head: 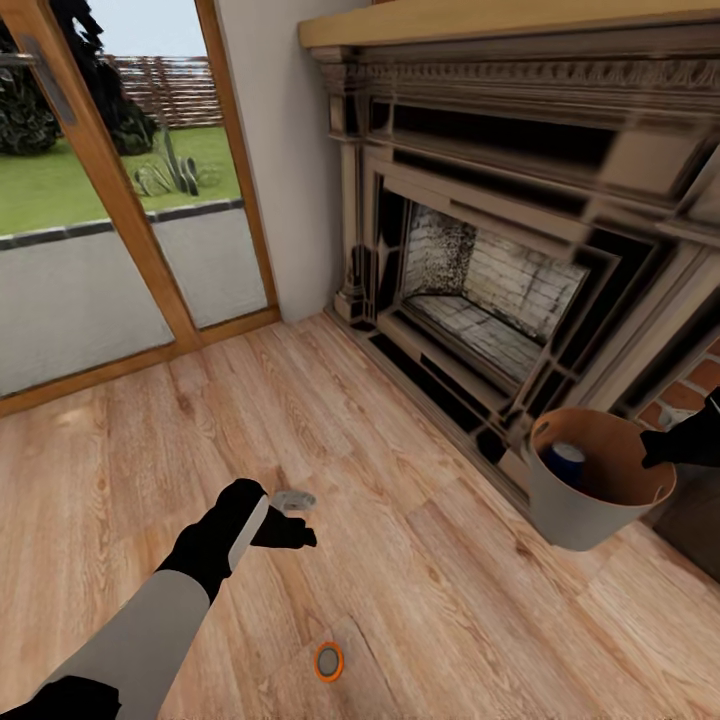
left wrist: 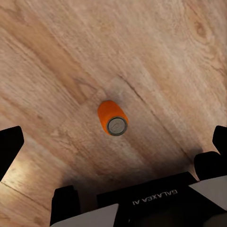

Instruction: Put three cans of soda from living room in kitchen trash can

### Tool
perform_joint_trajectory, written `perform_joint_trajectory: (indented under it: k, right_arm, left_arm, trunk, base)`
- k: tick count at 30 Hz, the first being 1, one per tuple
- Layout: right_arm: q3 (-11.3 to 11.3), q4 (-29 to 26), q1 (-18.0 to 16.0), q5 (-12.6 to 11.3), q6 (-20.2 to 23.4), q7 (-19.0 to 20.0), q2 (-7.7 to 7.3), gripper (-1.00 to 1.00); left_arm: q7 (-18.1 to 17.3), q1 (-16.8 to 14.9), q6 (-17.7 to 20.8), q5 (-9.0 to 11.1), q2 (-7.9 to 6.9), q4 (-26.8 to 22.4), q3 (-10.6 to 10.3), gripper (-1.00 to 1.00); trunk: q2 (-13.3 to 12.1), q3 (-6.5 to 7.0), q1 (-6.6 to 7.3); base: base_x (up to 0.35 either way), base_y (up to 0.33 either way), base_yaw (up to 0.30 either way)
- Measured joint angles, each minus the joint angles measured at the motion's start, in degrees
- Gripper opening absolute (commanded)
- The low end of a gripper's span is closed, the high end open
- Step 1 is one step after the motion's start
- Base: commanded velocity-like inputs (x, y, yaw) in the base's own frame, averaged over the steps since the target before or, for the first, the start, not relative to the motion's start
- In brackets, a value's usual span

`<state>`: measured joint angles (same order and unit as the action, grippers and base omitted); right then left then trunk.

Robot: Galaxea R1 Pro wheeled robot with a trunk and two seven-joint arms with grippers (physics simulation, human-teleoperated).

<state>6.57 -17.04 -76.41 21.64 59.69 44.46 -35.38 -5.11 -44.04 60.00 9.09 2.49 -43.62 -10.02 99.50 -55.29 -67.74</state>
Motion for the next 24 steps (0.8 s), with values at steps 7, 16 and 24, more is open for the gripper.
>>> perform_joint_trajectory:
  k: [7,16,24]
  right_arm:
    - [1.59,0.03,-0.54,0.34,-0.10,-0.03,-1.09,-1.00]
    - [1.92,0.19,-0.61,-0.34,0.11,0.04,-1.16,-1.00]
    - [2.01,0.19,-0.78,-0.07,0.01,0.00,-1.29,-1.00]
  left_arm:
    - [-0.06,0.00,-1.40,0.16,0.63,2.73,-0.06,1.00]
    - [0.00,0.00,-2.78,0.15,1.01,5.16,-0.01,1.00]
    - [0.01,0.00,-2.87,0.13,1.11,5.29,0.00,1.00]
  trunk:
    - [2.81,-1.88,-1.54]
    - [6.42,-4.29,-3.52]
    - [9.63,-6.43,-5.27]
  base:
    - [0.000,0.000,0.000]
    - [0.000,0.000,0.000]
    - [0.000,0.000,0.000]
